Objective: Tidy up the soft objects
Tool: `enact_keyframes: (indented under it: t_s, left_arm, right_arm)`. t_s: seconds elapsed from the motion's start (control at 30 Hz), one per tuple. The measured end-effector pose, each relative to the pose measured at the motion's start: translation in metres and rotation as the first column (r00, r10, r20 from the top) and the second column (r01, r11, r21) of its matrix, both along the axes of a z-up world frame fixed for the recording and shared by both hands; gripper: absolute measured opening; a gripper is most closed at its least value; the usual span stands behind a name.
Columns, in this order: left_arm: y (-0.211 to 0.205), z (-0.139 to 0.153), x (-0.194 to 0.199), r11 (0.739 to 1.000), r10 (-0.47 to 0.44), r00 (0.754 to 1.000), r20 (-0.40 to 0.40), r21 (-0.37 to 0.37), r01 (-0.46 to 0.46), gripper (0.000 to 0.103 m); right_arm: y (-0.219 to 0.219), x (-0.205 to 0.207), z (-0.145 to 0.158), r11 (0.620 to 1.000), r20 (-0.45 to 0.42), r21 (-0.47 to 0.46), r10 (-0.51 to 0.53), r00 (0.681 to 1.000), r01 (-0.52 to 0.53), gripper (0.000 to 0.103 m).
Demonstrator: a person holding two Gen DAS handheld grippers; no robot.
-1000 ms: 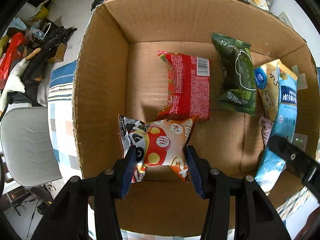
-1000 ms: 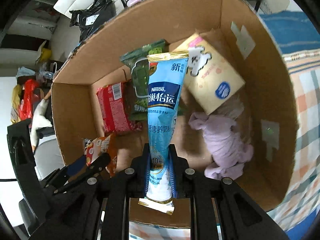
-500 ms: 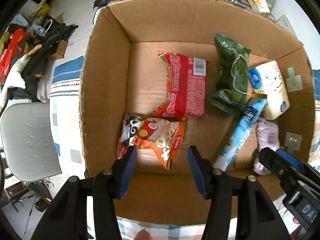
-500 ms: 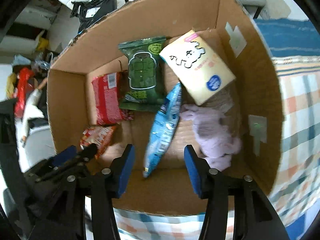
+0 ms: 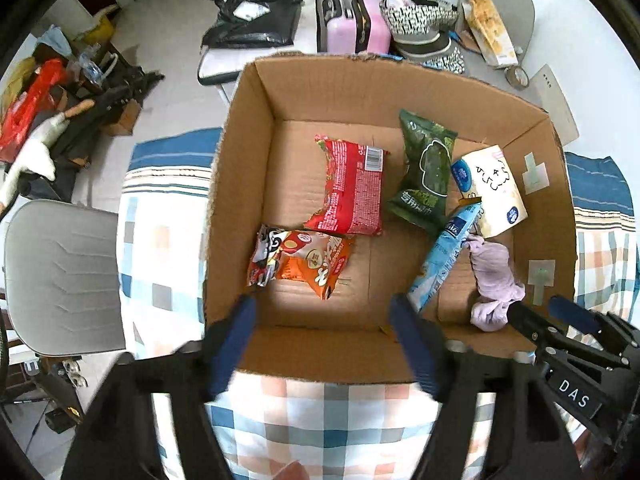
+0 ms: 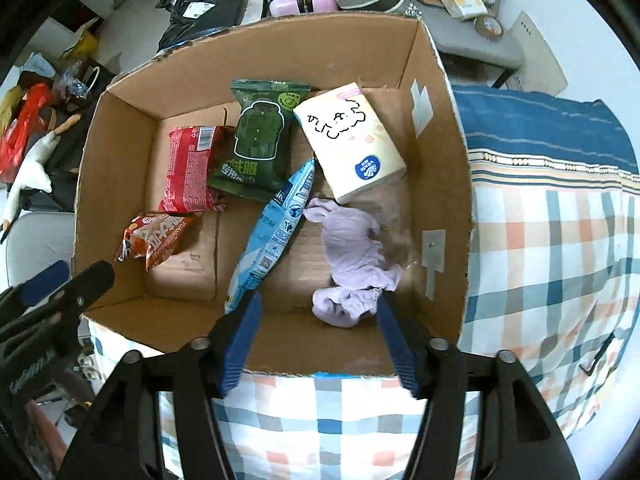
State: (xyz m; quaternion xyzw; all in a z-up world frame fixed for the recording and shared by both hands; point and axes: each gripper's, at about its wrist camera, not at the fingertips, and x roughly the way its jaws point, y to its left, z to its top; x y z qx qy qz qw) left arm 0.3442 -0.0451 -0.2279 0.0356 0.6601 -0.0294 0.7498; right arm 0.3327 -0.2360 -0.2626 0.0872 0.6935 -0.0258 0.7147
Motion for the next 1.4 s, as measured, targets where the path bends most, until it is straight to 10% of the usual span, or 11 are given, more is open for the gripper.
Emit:
enact_keyframes:
  t_s: [0.17, 0.7, 1.4]
  left_arm:
    - [0.0, 0.002, -0.008, 1.0, 0.013, 1.0, 0.026, 0.006, -0.013, 0.095]
    - [0.002, 0.036, -0.038, 0.999, 0.049, 0.993, 0.11, -0.001, -0.049, 0.096]
    - [0.017, 0.223, -0.202, 0.999, 0.04, 0.899, 0.436, -0.027, -0.031, 0.096]
  right_arm:
    - [0.004, -0.005, 0.003, 0.999, 0.014, -0.031, 0.02, 1.0, -0.02, 0.1]
    - [-0.002, -0.035, 0.037, 0.996, 0.075, -0.085, 0.015, 0.997, -0.008, 0.103]
    - [0.014, -0.207, 0.238, 0.995, 0.42, -0.099, 0.063, 0.905, -0.023, 0.103]
